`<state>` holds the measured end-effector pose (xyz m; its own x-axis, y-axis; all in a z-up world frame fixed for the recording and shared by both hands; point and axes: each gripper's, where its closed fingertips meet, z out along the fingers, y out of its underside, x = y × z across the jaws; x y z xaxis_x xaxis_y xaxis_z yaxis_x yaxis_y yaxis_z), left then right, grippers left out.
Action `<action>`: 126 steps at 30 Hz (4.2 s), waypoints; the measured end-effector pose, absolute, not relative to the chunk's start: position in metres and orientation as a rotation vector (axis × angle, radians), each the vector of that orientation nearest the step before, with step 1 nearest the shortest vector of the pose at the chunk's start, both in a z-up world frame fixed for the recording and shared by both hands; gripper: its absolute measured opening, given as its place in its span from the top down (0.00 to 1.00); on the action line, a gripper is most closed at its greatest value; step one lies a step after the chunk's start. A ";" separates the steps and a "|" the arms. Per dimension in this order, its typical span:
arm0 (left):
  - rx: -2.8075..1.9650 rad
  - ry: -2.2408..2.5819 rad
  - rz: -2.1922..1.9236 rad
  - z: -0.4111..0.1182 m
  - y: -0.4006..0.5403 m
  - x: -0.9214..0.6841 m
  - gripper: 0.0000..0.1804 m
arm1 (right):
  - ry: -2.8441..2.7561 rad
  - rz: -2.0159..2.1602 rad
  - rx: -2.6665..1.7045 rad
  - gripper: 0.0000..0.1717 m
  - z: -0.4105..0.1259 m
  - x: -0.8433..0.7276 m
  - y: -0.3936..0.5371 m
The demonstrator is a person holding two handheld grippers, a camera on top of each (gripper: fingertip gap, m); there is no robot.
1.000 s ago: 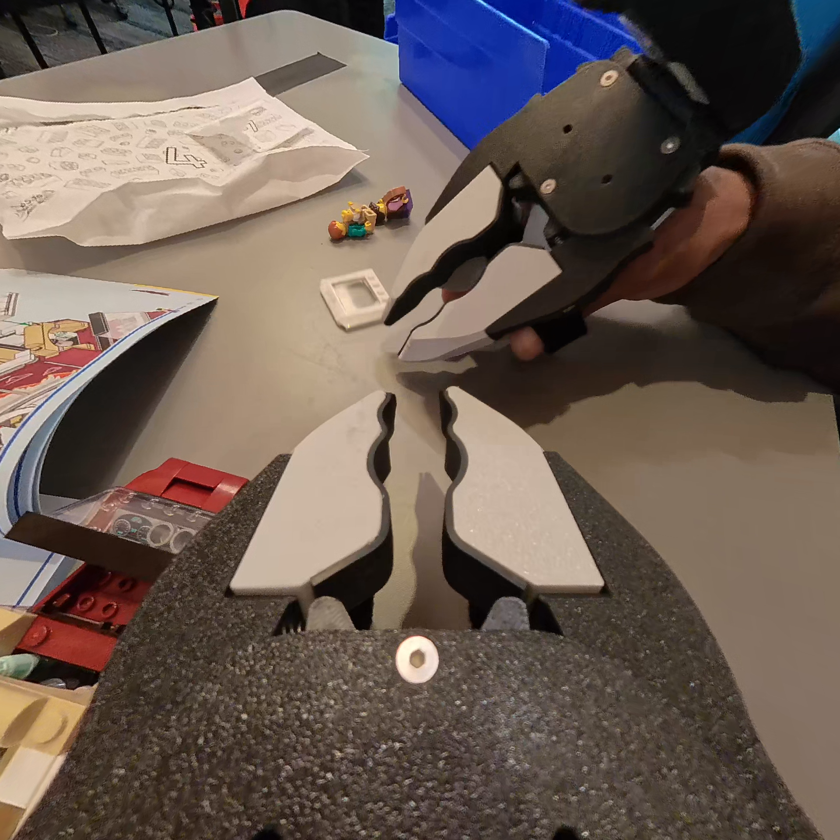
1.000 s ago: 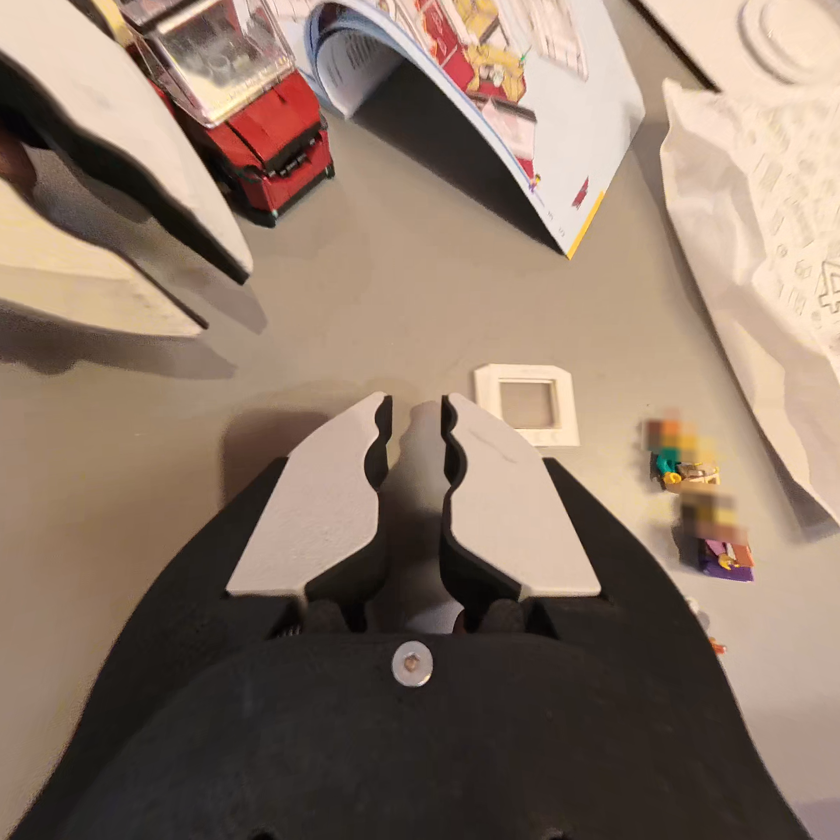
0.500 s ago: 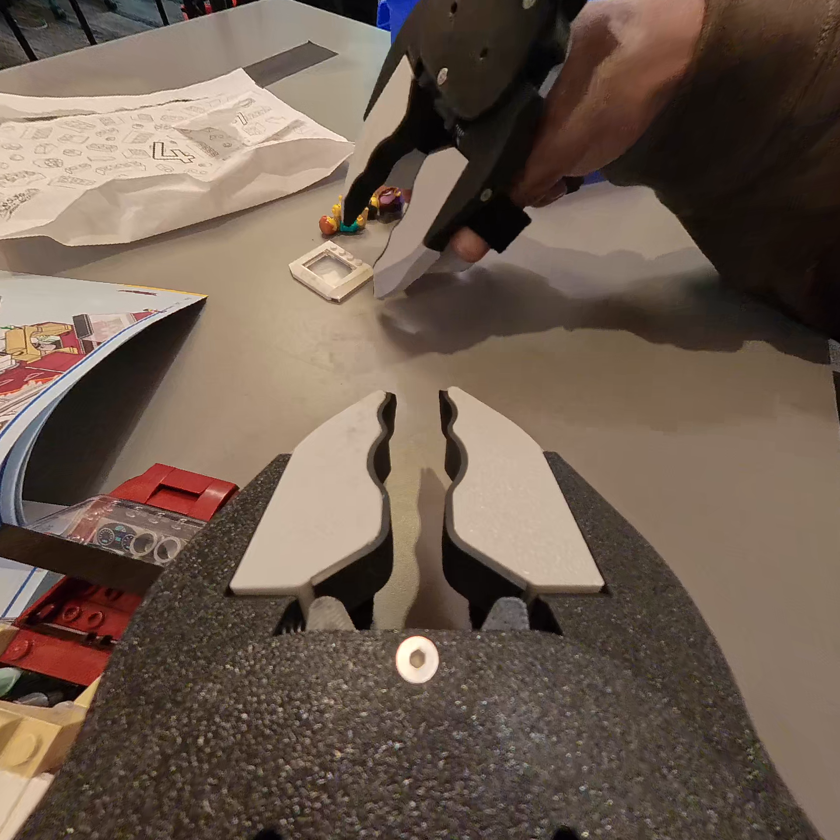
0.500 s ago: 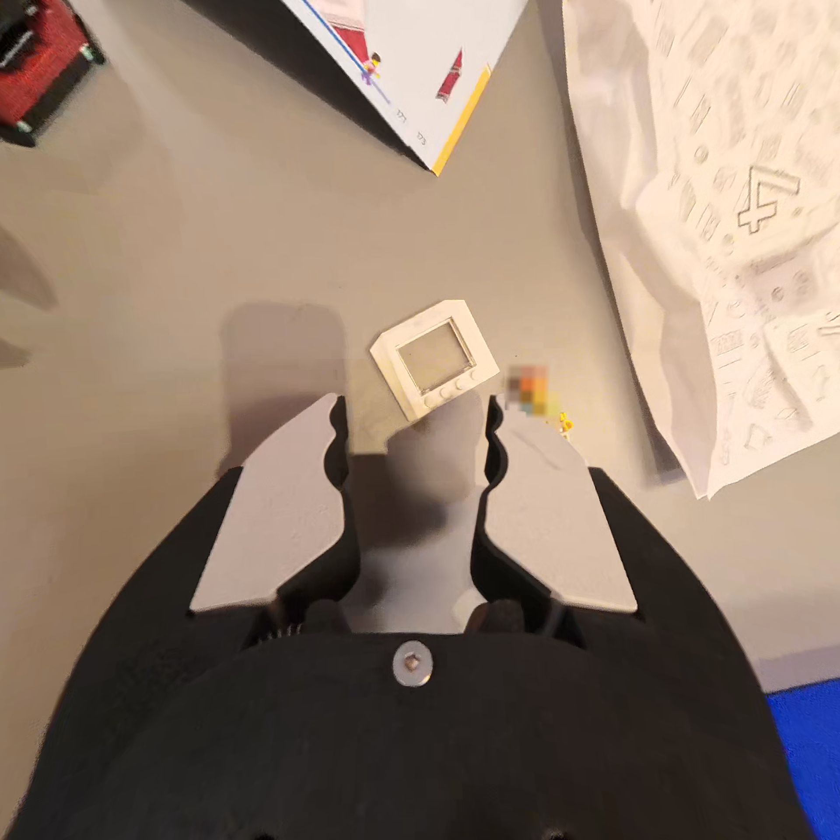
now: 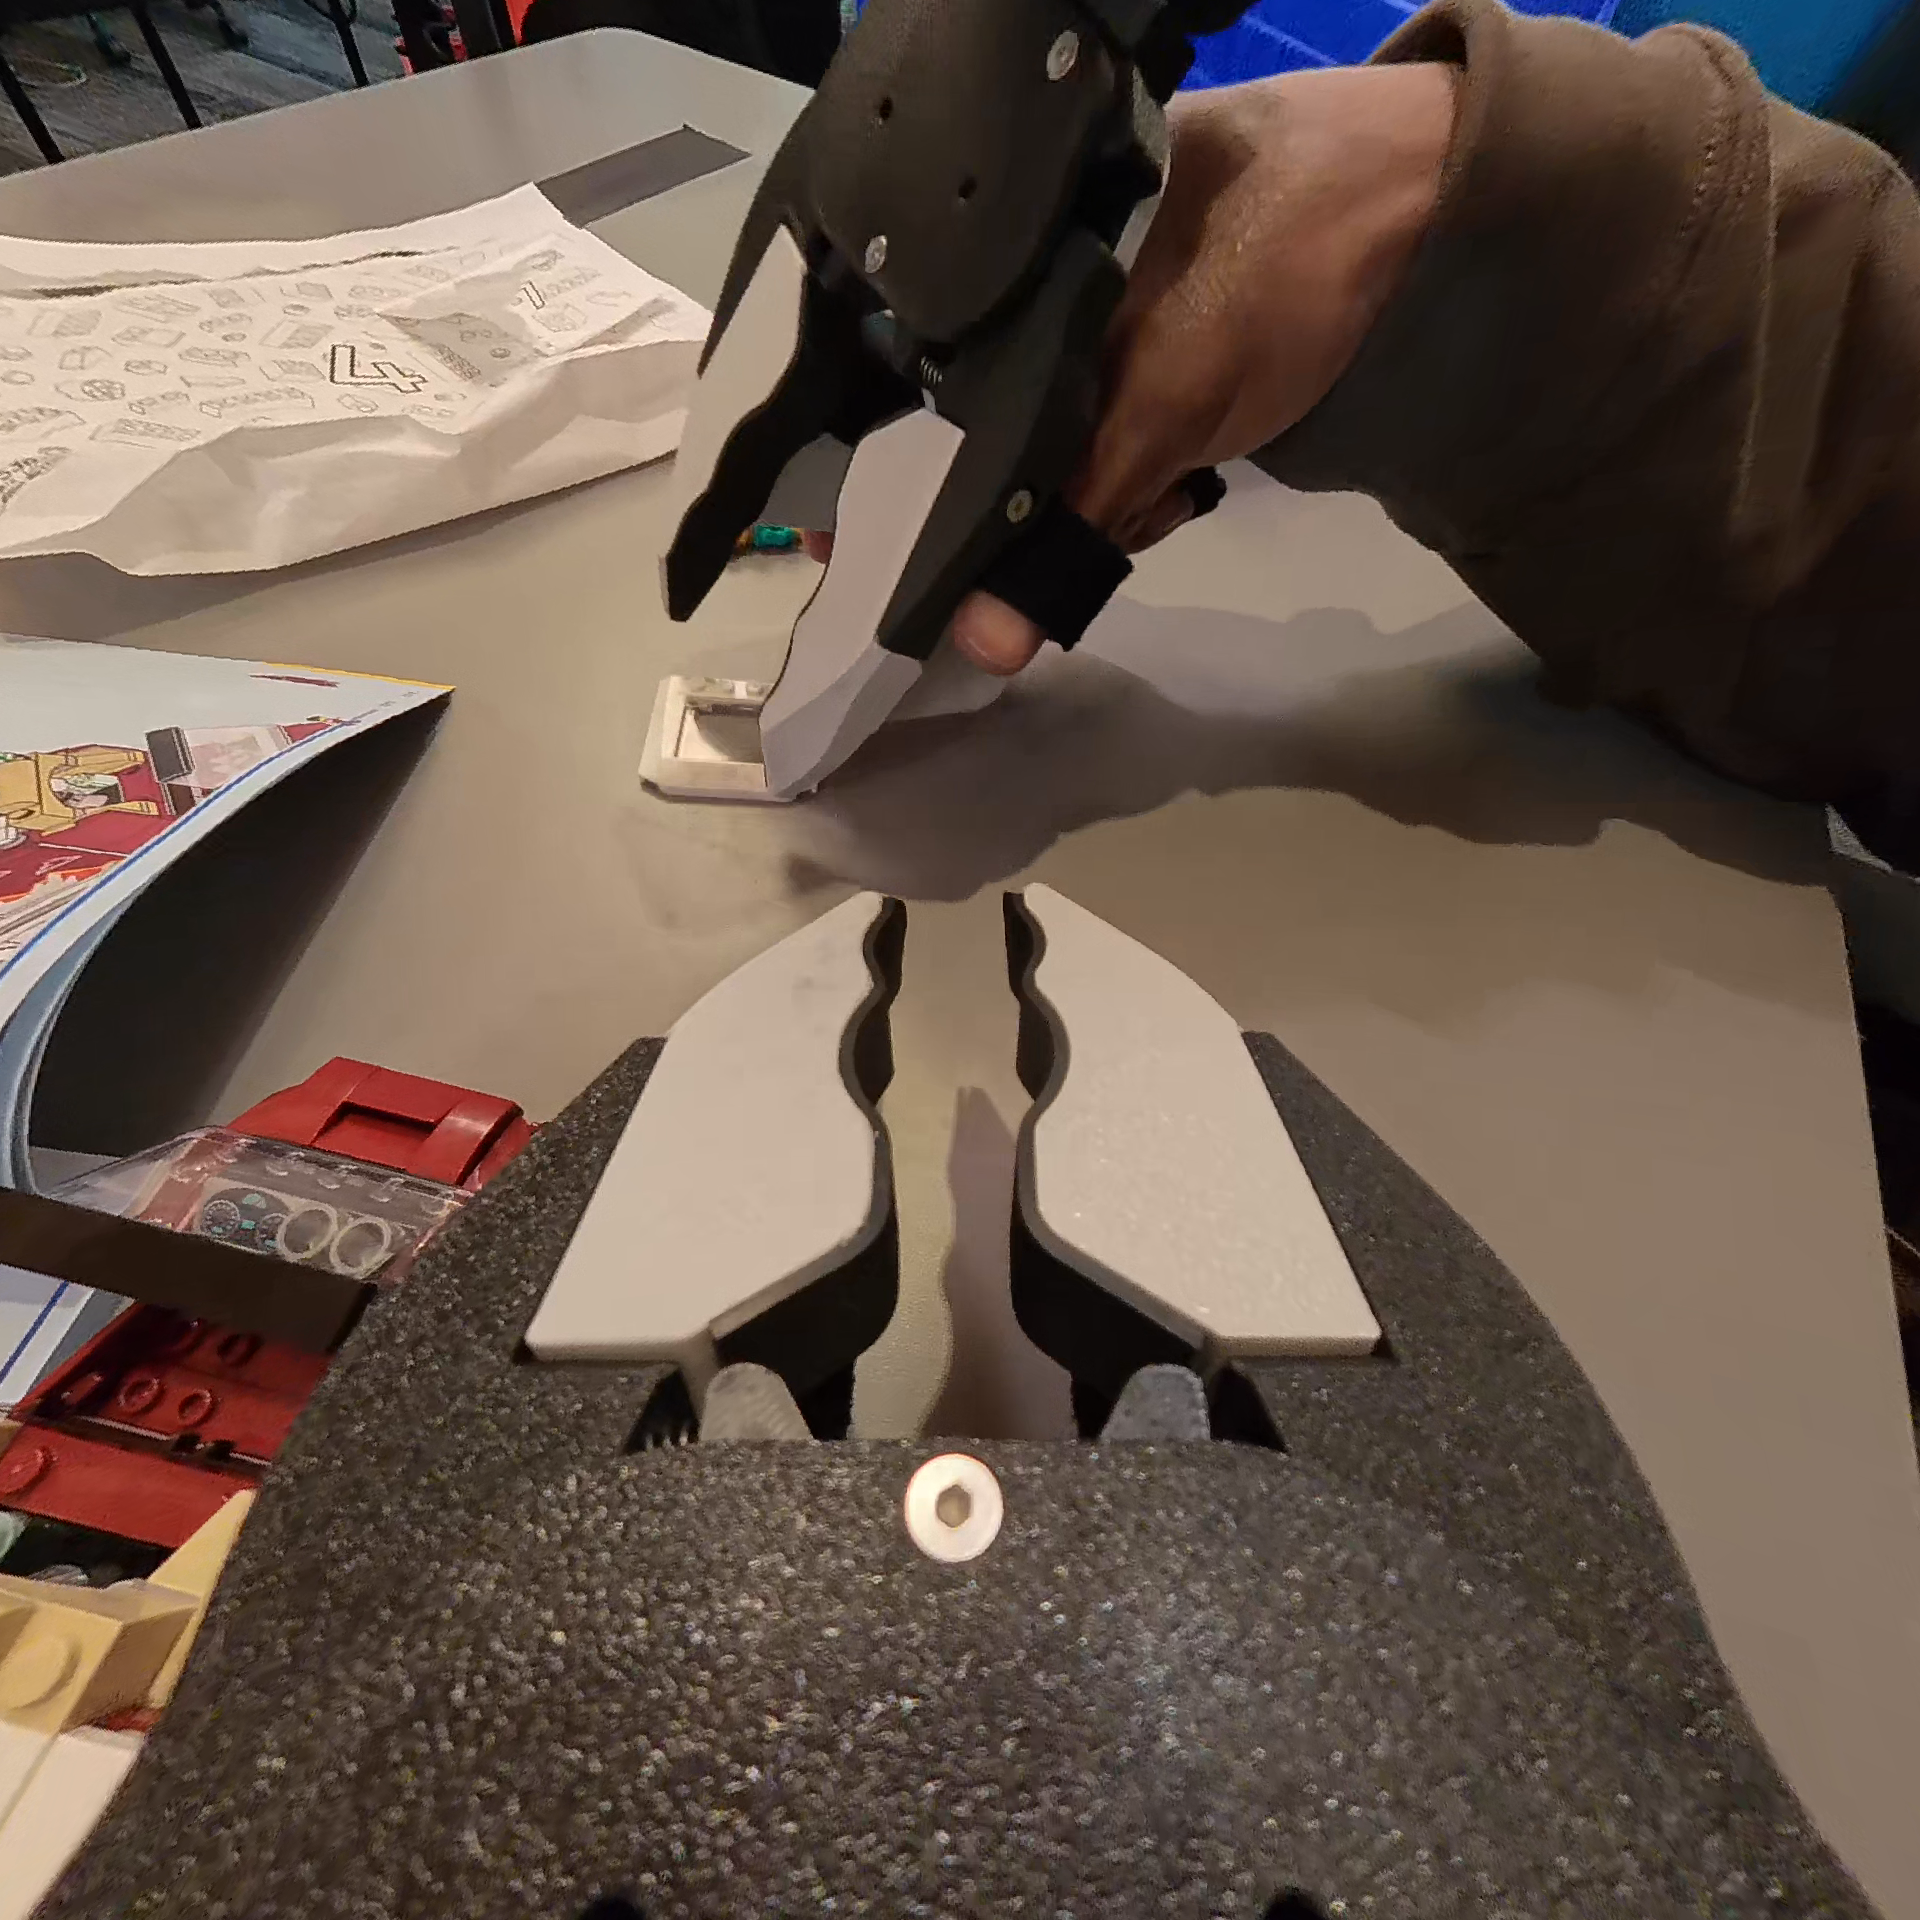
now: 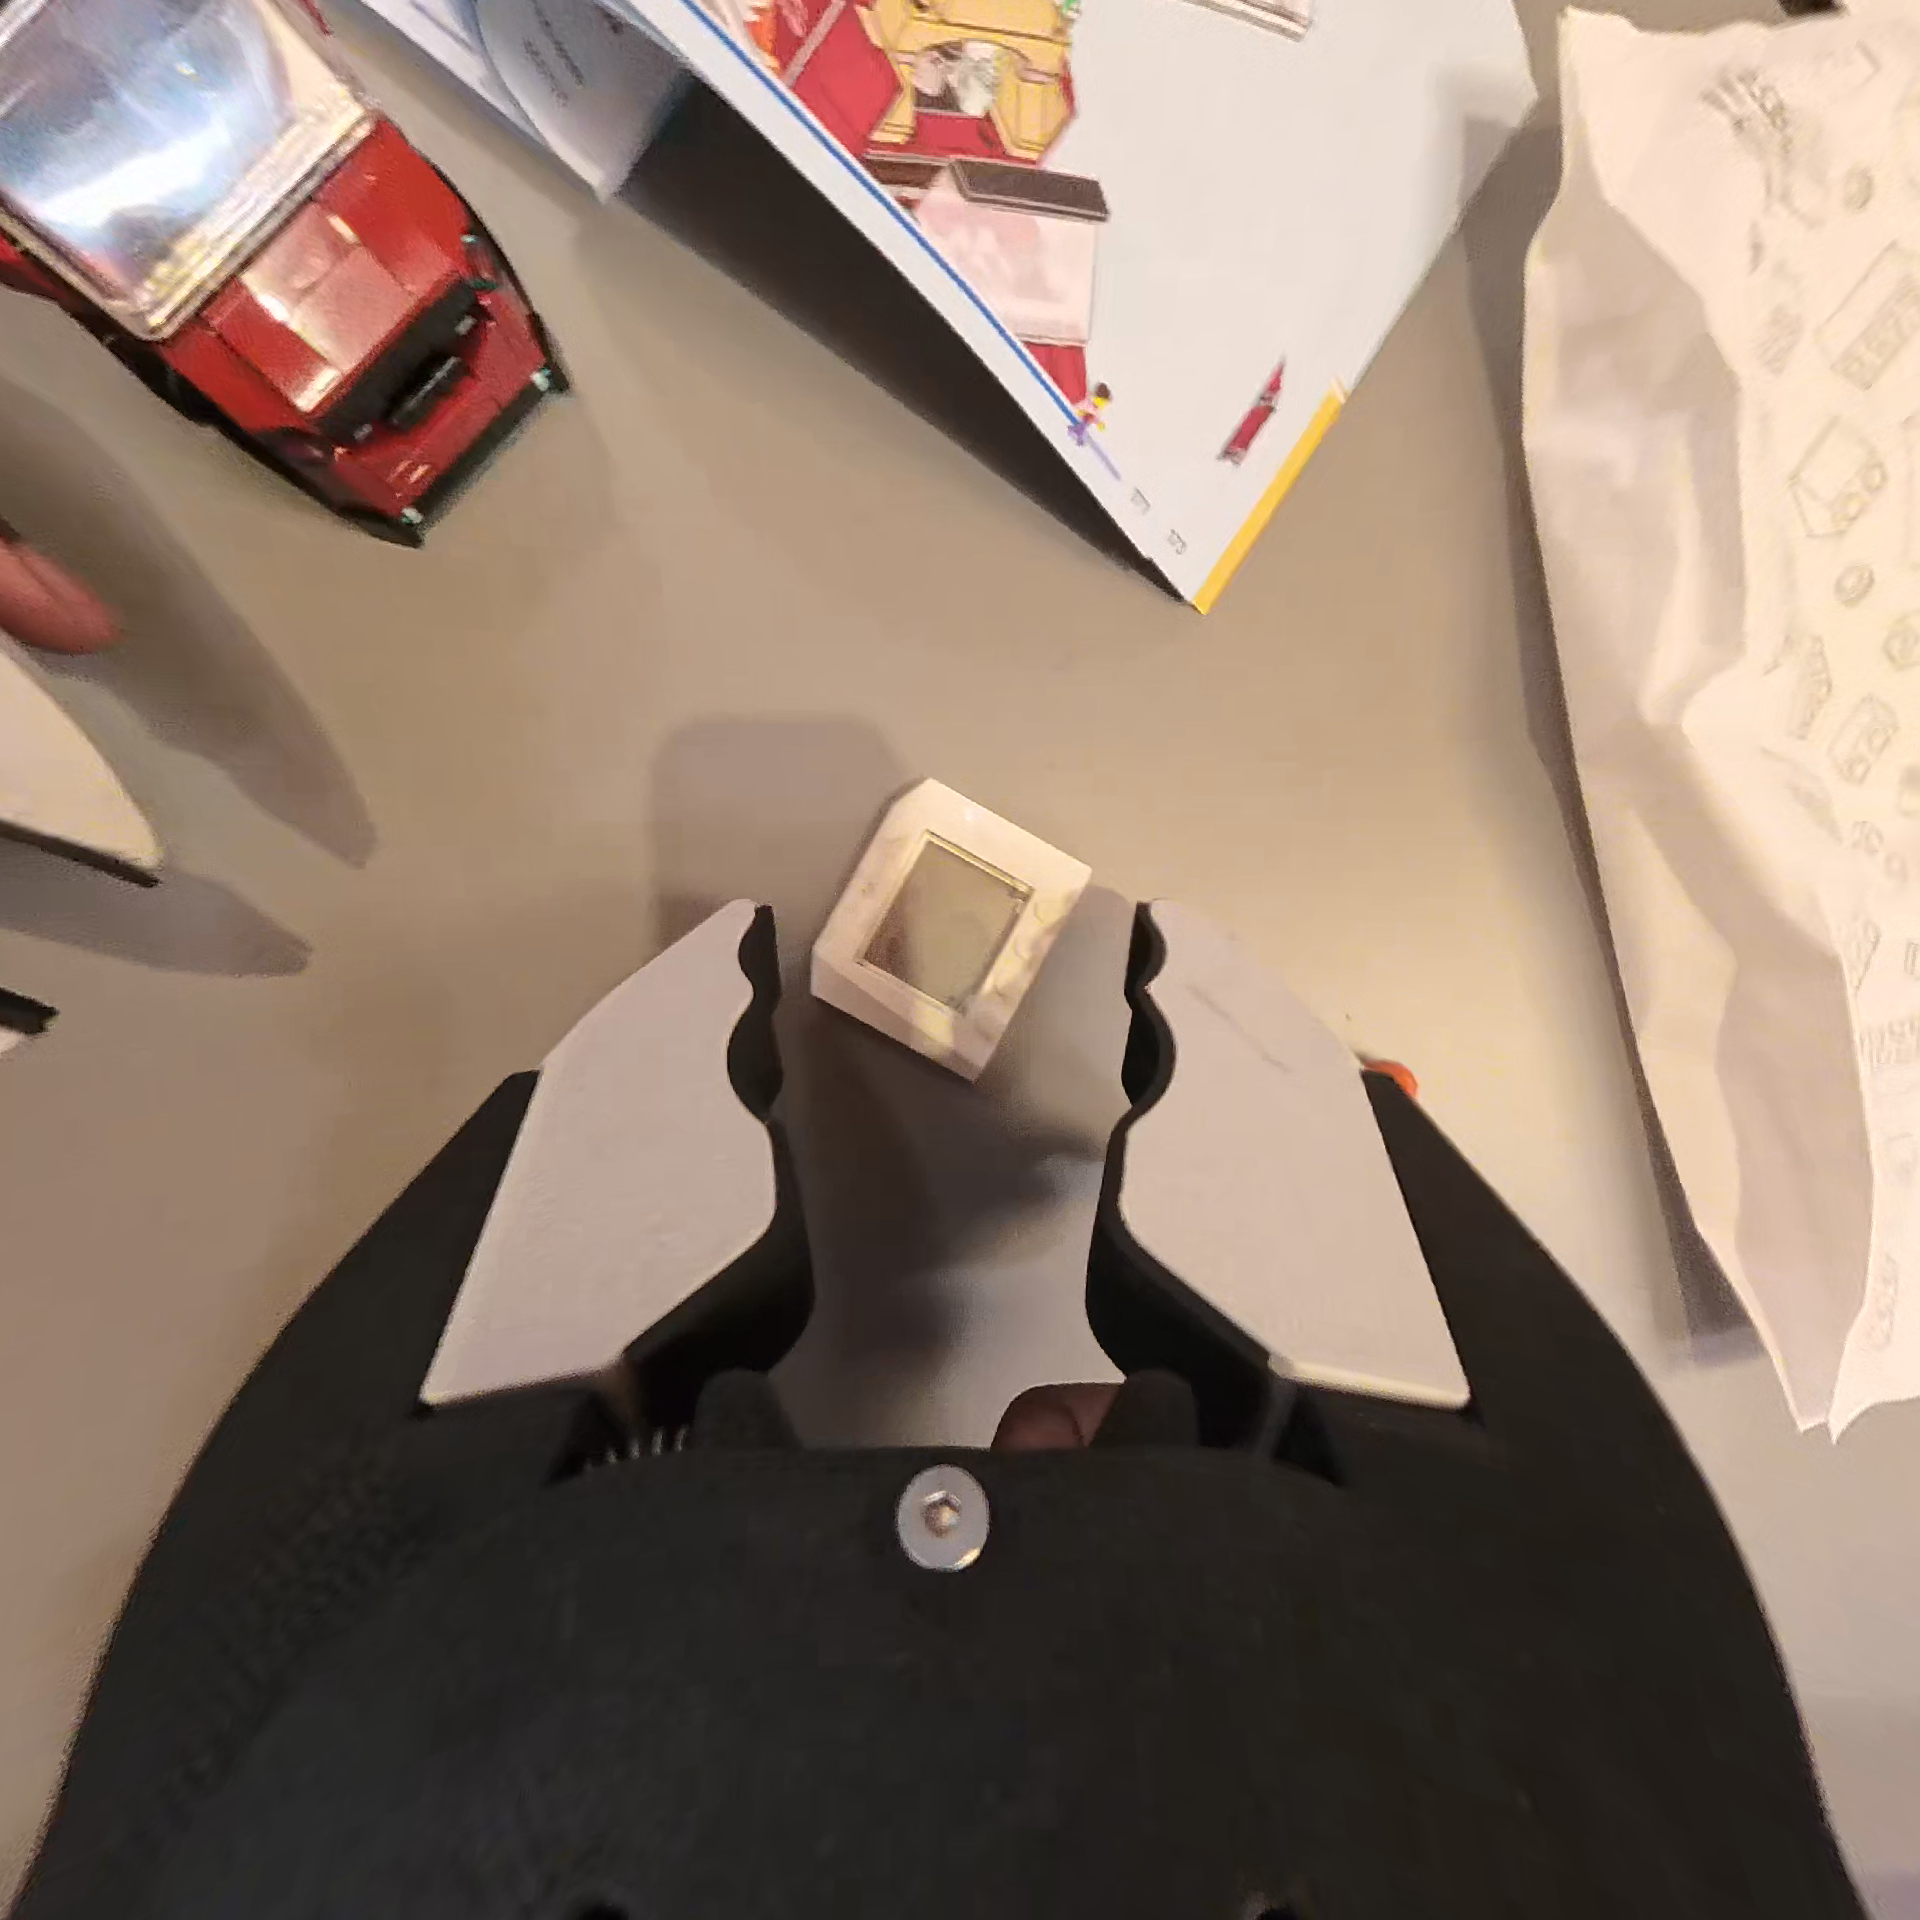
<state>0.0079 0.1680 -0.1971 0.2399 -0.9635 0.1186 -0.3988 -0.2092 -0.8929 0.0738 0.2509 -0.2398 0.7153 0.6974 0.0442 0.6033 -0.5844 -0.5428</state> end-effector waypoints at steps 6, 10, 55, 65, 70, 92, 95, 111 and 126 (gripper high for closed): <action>-1.746 1.240 -0.930 -0.195 0.172 0.006 0.89 | -0.875 0.249 -2.470 0.64 -0.254 0.072 0.247; -1.742 1.220 -0.951 -0.193 0.174 0.004 0.89 | -0.937 0.270 -2.426 0.76 -0.253 0.058 0.243; -1.748 0.936 -1.654 -0.162 0.160 0.010 0.94 | -1.335 -0.105 -1.306 0.77 -0.171 0.000 0.183; -1.736 1.033 -1.380 -0.170 0.165 0.011 0.82 | -1.334 -0.134 -1.263 0.77 -0.167 -0.002 0.181; -1.719 1.076 -1.380 -0.173 0.155 0.019 0.79 | -1.350 -0.138 -1.254 0.77 -0.168 -0.009 0.177; -1.630 1.077 -1.568 -0.157 0.145 0.014 0.93 | -1.351 -0.011 -1.293 0.73 -0.169 -0.002 0.178; -1.622 1.053 -1.557 -0.155 0.152 0.010 0.96 | -1.346 0.087 -1.341 0.67 -0.168 0.004 0.177; -1.503 1.029 -1.588 -0.143 0.147 0.010 0.93 | -1.153 0.184 -1.373 0.72 -0.150 -0.004 0.179; -1.458 1.072 -1.594 -0.143 0.137 0.015 0.88 | -1.128 0.250 -1.451 0.73 -0.160 -0.015 0.175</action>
<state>0.0146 0.1368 -0.1431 -0.1072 -0.9098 0.4009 -0.0287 -0.4002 -0.9160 -0.0149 0.1755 -0.1602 0.5031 0.7387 0.4486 0.4796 0.1933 -0.8560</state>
